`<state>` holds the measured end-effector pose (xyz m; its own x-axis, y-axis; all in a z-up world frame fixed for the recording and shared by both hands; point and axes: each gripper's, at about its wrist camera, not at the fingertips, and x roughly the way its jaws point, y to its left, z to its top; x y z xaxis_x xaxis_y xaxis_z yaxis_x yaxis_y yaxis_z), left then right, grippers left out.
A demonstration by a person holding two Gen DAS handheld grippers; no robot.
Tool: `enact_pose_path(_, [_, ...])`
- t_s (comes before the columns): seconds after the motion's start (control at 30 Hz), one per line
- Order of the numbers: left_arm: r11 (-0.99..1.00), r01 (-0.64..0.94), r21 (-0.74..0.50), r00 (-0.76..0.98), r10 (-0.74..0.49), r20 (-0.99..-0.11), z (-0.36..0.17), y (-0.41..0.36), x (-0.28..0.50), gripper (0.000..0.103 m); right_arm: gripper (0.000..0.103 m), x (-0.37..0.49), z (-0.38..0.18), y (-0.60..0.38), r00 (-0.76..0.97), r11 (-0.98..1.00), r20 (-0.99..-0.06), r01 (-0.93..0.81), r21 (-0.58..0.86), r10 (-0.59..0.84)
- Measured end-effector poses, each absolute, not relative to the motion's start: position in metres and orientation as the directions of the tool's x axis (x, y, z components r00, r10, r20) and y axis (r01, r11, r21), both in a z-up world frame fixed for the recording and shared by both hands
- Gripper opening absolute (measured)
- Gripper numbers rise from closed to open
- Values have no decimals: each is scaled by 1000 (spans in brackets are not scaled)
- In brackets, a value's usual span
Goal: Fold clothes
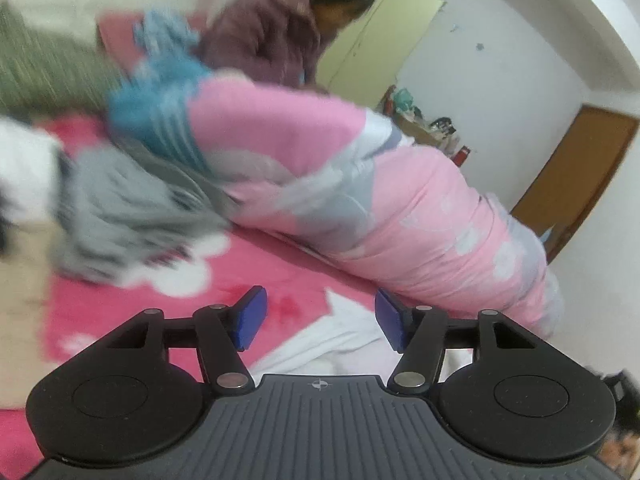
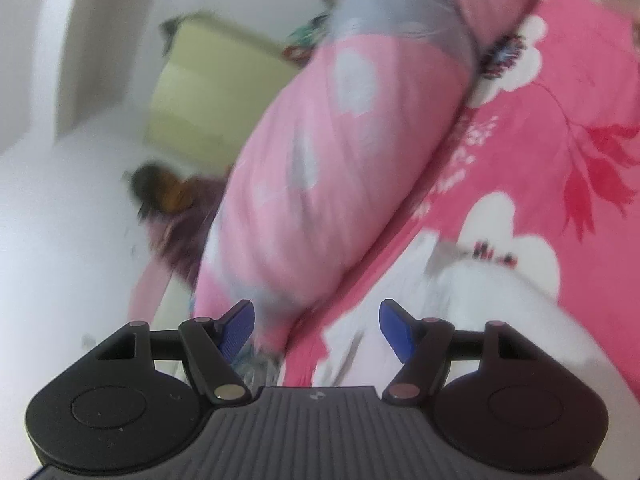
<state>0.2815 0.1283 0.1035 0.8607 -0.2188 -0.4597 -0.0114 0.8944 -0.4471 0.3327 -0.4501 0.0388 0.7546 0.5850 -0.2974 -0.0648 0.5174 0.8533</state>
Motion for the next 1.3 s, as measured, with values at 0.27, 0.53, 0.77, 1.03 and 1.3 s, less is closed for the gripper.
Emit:
enact_pose_path(0.27, [955,-3,-295,840,-158,-519,76,148,154,64,63,231,74,-348,609,653,-397,-277,705,687])
enact_pose_path(0.53, [950,-53,-309,791,-149,-594,-10,165,85,63,54,141,55,-197,506,732,-535,-543,412,677])
enact_pose_path(0.77, [879,-148,-454,804,-160,-572,-44,215,46,56,52,57,24,-42,496,563,-562,-824,-64,662])
enact_pose_path(1.03, [856,-114,-505,823,-203,-530,-62,232,18,53,29,56,-38,44,479,474,-653,-857,-203,587])
enact_pose_path(1.3, [871,-10,-492,797,-290,-530,-75,222,23,55,1,89,-12,-15,559,719,-551,-686,114,620])
